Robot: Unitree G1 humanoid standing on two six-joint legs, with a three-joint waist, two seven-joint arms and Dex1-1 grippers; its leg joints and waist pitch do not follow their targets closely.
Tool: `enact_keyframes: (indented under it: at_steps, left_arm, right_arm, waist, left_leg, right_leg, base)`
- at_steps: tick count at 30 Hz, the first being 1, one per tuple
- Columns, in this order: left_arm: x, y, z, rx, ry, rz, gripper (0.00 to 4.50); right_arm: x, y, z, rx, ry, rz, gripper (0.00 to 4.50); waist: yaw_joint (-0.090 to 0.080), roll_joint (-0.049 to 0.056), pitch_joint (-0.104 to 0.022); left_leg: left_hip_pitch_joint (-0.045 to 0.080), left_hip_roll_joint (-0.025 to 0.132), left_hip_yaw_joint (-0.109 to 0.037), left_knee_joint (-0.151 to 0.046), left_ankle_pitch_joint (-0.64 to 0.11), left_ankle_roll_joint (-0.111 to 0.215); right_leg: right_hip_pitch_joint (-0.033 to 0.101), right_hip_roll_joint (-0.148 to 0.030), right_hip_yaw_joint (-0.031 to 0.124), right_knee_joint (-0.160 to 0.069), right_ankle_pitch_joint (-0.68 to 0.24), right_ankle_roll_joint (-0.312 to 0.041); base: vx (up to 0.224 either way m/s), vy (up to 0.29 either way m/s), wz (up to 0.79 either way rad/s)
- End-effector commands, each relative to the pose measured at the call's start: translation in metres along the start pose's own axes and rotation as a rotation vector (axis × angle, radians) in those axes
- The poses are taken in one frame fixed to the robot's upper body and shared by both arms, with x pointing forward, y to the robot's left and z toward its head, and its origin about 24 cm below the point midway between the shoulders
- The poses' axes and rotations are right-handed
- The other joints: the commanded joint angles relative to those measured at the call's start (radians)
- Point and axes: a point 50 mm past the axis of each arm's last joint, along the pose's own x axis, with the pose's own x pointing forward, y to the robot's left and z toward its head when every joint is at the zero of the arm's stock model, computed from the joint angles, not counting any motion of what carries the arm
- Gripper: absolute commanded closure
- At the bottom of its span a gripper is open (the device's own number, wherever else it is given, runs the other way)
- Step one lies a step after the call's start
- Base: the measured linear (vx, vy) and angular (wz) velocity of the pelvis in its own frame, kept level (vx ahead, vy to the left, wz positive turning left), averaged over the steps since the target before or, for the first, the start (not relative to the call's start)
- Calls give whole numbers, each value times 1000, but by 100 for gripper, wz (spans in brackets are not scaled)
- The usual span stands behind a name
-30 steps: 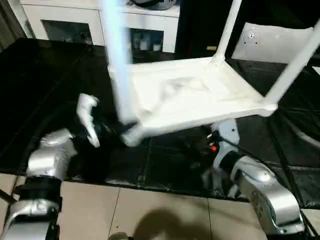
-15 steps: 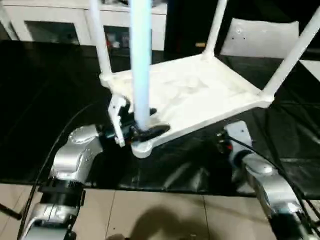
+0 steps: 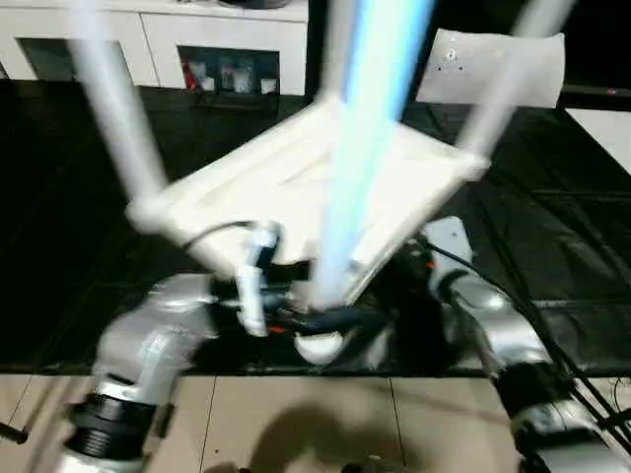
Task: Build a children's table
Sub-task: Rotate table base
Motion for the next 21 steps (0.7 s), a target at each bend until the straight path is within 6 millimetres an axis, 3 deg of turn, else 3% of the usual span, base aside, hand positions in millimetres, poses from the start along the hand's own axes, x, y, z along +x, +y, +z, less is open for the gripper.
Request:
enact_keyframes:
  at_steps: [1, 6, 10, 13, 21]
  left_arm:
    - [15, -5, 3, 26, -15, -14, 7]
    - [28, 4, 6, 57, -49, 36, 7]
    - [40, 7, 12, 74, -84, 36, 7]
    - [47, 13, 17, 100, -123, 80, 7]
    - [52, 25, 27, 145, -197, 164, 7]
  right_arm:
    - [7, 13, 17, -17, -76, 56, 0]
    - [7, 26, 19, 10, -112, 143, 0]
    - [5, 41, 18, 11, -145, 247, 0]
    - [4, 48, 17, 19, -164, 287, 0]
    - [3, 47, 17, 95, -217, 304, 0]
  waist:
    - [7, -4, -71]
    - [11, -1, -71]
    - [9, -3, -72]
    - [10, 0, -71]
    - [11, -3, -71]
  left_leg:
    - [1, 39, -5, -63, -62, 42]
    - [6, 39, -3, -63, -78, 32]
    - [-2, 40, -7, -64, -91, 31]
    - [1, 39, -5, -63, -105, 29]
    - [1, 41, -6, -64, -131, 24]
  right_leg:
    - [63, -63, 54, -61, -31, -243]
    - [61, -57, 54, -66, -38, -227]
    - [66, -60, 53, -67, -51, -224]
    - [63, -58, 55, -75, -85, -220]
    - [60, -56, 54, -79, -126, -213]
  base:
    - [0, 0, 0]
    - [0, 0, 0]
    - [0, 0, 0]
    - [0, 0, 0]
    - [0, 0, 0]
